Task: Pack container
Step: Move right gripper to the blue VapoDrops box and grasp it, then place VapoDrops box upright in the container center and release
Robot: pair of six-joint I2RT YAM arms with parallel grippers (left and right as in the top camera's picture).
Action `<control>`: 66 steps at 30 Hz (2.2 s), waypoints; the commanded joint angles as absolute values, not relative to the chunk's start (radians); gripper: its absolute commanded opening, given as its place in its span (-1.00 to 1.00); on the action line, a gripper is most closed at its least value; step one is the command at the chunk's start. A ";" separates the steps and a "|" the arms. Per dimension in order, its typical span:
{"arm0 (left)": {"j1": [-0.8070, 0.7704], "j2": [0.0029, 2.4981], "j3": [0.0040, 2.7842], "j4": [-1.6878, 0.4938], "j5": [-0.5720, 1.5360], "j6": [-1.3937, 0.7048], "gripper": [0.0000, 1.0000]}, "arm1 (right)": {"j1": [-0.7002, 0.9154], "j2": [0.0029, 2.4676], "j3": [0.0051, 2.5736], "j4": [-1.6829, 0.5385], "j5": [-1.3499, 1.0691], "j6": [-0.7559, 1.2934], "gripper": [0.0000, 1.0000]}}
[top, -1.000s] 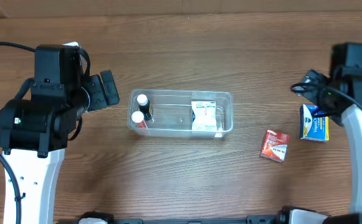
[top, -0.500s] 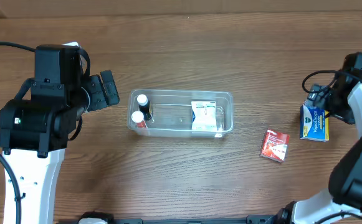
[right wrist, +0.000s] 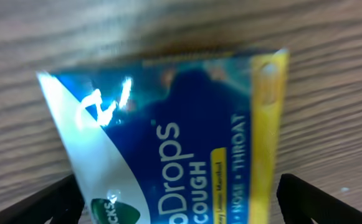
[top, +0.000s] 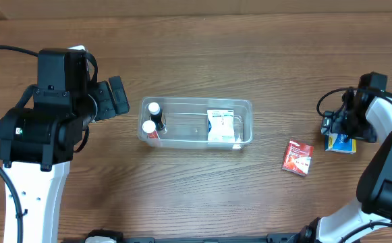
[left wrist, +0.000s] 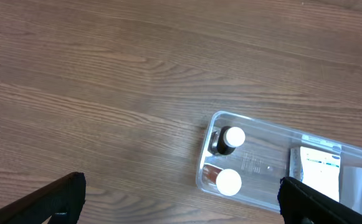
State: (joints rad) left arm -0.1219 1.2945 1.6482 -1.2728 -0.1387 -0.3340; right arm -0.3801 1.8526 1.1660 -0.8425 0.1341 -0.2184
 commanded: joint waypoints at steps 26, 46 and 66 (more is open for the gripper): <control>-0.117 1.296 1.664 -1.275 -0.134 -0.344 1.00 | -0.308 1.766 1.622 -1.156 -0.164 -0.047 0.38; -0.117 1.296 1.664 -1.279 -0.134 -0.344 1.00 | 0.585 1.699 1.638 -1.086 -0.053 0.500 0.39; 0.091 1.431 1.664 -1.270 -0.112 -0.280 0.99 | 0.691 2.007 1.637 -0.988 -0.072 0.626 0.39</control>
State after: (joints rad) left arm 0.0875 1.3926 1.6482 -1.2644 -0.1371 -0.3031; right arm 0.6899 1.9720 1.6314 -0.9871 -0.0711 0.5968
